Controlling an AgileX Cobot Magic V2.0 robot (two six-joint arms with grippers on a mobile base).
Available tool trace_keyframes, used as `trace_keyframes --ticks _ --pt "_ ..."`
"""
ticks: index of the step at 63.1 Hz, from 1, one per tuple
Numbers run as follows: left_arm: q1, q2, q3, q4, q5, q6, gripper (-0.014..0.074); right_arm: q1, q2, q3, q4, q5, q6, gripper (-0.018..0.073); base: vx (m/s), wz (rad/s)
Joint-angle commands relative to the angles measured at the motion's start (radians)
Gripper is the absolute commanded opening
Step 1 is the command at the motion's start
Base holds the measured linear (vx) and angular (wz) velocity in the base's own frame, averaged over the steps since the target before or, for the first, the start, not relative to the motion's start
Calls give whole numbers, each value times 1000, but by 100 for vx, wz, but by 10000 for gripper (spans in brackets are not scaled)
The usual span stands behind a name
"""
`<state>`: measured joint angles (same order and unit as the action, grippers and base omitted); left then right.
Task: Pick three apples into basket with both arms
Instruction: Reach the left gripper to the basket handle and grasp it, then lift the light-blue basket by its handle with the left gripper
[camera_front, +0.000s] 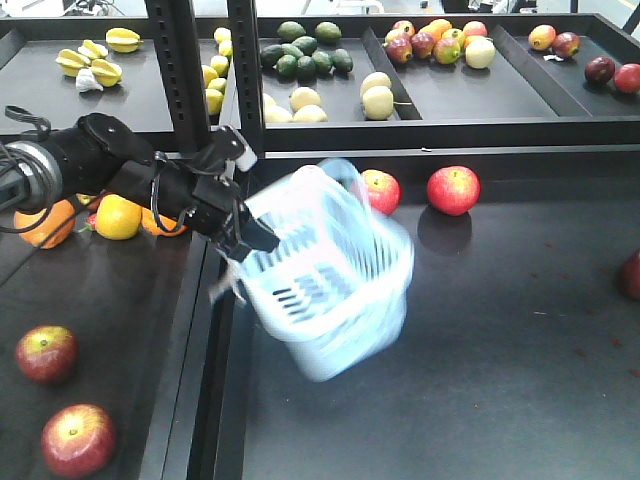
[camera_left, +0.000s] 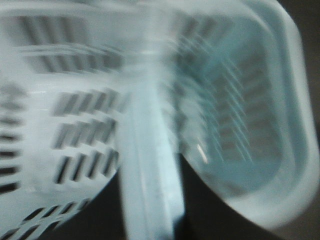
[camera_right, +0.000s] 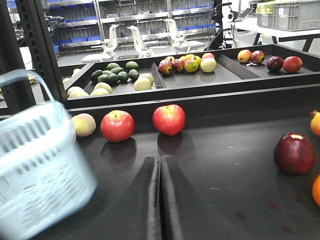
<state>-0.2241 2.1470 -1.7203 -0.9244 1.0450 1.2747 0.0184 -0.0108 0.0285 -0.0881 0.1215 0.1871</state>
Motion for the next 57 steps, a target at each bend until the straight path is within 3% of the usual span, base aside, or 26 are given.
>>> trace_keyframes --ticks 1,13,28,34,43,57 --pt "-10 -82 -25 -110 130 -15 -9 -7 -10 15 -10 -75 -4 -1 0 0" --pt "-10 -143 -23 -133 207 -207 -8 -7 -10 15 -10 -75 -4 -1 0 0" --pt "-48 -288 20 -8 207 -472 -8 -7 -10 15 -10 -75 -4 -1 0 0" --pt "-65 -363 95 -2 207 -529 -8 -7 -10 15 -10 -75 -4 -1 0 0" --pt "-80 -507 280 -12 189 -550 -8 -7 -10 15 -10 -75 -4 -1 0 0" --pt "-80 -806 591 -36 -38 -650 -8 -7 -10 15 -10 -75 -4 -1 0 0"
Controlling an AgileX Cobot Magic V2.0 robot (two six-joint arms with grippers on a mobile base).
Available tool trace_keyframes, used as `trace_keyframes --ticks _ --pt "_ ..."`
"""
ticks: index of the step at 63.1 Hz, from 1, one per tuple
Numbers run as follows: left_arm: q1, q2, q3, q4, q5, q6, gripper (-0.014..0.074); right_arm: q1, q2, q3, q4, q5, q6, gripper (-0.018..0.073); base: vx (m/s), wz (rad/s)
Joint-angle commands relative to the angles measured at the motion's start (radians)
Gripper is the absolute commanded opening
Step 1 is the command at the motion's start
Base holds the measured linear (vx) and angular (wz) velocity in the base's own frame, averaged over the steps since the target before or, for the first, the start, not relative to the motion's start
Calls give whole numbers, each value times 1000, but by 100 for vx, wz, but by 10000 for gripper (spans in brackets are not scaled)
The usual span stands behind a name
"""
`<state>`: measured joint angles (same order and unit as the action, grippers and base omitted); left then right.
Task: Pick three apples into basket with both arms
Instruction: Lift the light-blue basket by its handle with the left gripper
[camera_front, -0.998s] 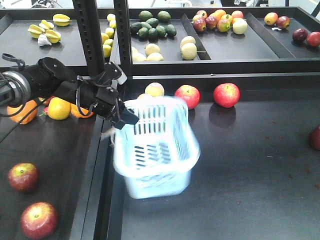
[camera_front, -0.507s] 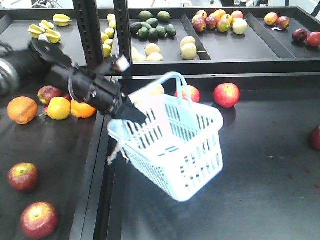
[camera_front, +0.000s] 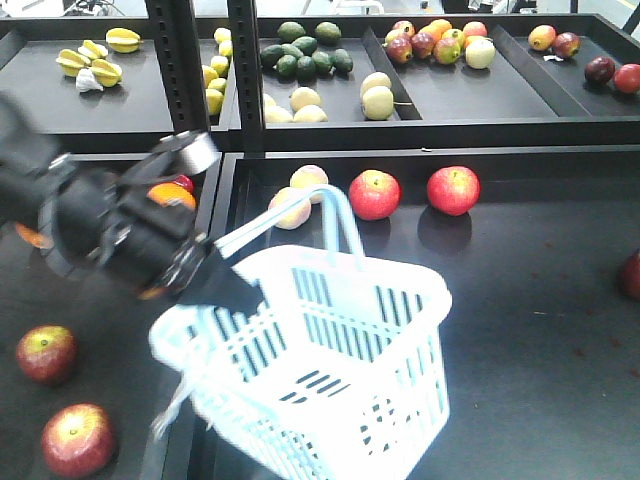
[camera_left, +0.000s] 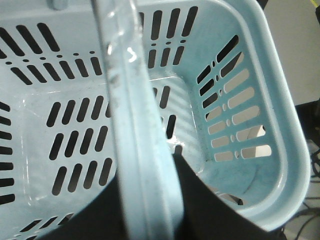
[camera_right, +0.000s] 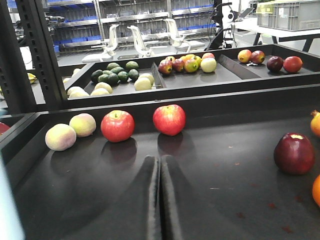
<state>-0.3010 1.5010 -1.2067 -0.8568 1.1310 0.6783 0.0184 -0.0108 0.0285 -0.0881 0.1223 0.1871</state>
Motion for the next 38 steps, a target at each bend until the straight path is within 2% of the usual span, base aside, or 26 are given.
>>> trace_keyframes --ticks 1,16,26,38 --pt "-3 -180 96 -111 -139 -61 -8 -7 -10 15 -10 -76 -4 -1 0 0" --pt "-3 -457 319 -210 -297 -107 -8 -7 -10 15 -10 -76 -4 -1 0 0" --pt "-3 -540 386 -217 -298 -117 -8 -7 -10 15 -10 -76 -4 -1 0 0" --pt "-3 -557 410 -243 -311 -117 -8 -7 -10 15 -10 -76 -4 -1 0 0"
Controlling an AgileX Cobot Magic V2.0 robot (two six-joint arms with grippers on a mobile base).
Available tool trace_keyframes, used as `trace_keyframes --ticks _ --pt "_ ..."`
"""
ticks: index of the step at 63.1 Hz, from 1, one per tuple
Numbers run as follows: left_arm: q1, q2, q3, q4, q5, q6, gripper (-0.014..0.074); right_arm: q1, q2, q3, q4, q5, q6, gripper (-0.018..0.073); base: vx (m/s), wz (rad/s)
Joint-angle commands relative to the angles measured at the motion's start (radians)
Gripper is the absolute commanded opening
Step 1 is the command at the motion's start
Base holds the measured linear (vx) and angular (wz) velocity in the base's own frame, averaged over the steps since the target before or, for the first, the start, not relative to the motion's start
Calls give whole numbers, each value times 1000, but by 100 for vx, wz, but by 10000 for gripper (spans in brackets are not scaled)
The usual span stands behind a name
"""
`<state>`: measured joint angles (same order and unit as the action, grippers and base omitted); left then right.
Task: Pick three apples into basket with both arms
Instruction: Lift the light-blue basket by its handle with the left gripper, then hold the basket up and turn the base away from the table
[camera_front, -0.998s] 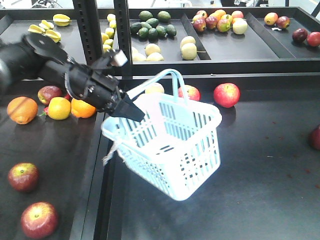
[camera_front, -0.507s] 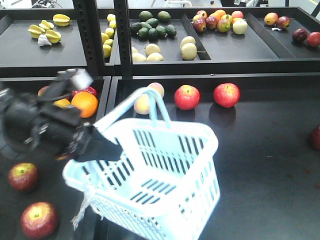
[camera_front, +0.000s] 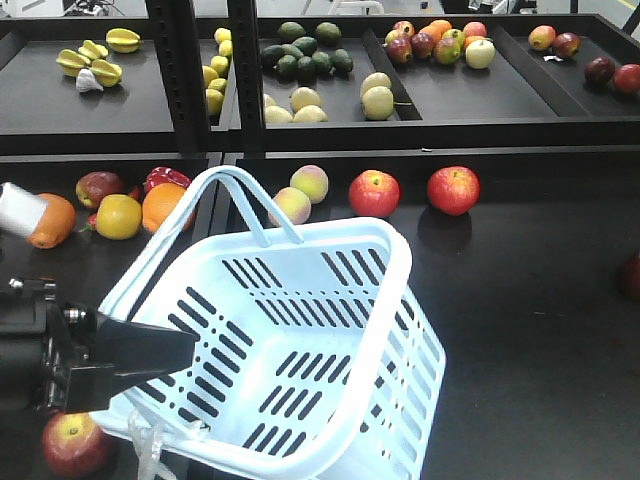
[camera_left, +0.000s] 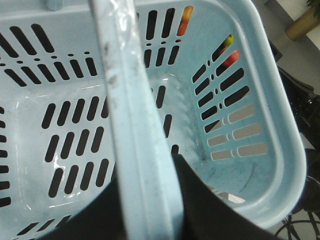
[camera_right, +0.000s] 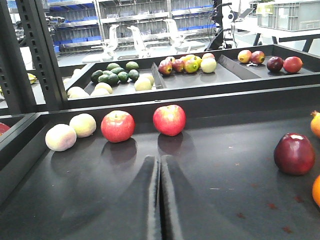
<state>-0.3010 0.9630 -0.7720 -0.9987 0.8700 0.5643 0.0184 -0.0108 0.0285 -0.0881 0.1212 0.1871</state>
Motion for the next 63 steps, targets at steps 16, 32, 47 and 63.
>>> trace_keyframes --ticks 16,32,47,63 --pt "-3 -15 -24 -113 -62 -1 -8 -7 -10 15 -10 -75 -4 -1 0 0" --pt "-2 -15 -24 -110 6 2 -8 -7 -10 15 -10 -75 -4 -1 0 0" --pt "-2 -15 -24 -111 9 2 -8 -7 -10 15 -10 -75 -4 -1 0 0" --pt "-2 -15 -24 -111 9 2 -8 -7 -10 15 -10 -75 -4 -1 0 0"
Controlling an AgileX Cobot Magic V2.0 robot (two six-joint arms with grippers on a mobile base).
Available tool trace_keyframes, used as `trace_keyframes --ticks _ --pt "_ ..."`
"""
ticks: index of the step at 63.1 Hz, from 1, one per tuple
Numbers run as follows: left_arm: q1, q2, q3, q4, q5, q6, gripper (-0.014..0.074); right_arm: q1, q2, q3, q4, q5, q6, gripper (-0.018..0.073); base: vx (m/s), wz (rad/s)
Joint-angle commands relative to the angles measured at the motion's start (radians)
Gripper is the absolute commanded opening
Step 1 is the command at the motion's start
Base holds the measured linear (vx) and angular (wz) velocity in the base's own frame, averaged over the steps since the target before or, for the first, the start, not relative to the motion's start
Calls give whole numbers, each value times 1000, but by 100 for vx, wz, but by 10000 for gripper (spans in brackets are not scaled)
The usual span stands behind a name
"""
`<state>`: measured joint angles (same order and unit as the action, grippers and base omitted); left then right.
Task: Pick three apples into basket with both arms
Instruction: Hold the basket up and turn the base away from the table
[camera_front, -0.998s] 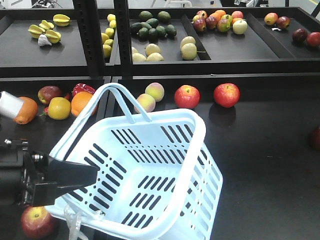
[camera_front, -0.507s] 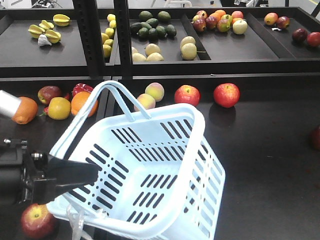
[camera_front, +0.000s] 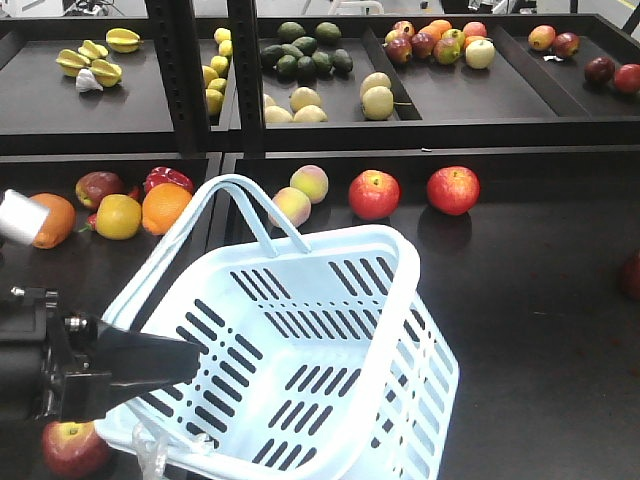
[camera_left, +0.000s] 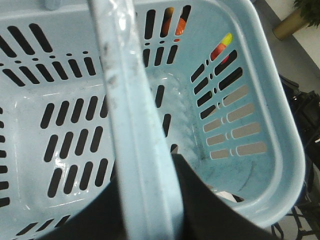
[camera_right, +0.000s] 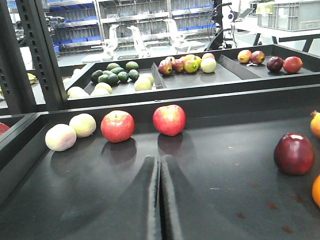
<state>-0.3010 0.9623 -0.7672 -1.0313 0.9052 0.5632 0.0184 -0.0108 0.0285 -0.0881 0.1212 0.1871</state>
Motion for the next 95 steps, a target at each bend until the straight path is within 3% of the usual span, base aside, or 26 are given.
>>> trace_keyframes --ticks 1,58,95 --pt "-2 -14 -29 -78 -26 3 -8 -7 -10 15 -10 -75 -4 -1 0 0" --pt "-2 -14 -29 -78 -26 3 -8 -7 -10 15 -10 -75 -4 -1 -1 3" --pt "-2 -14 -29 -78 -26 3 -8 -7 -10 15 -10 -75 -4 -1 -7 29"
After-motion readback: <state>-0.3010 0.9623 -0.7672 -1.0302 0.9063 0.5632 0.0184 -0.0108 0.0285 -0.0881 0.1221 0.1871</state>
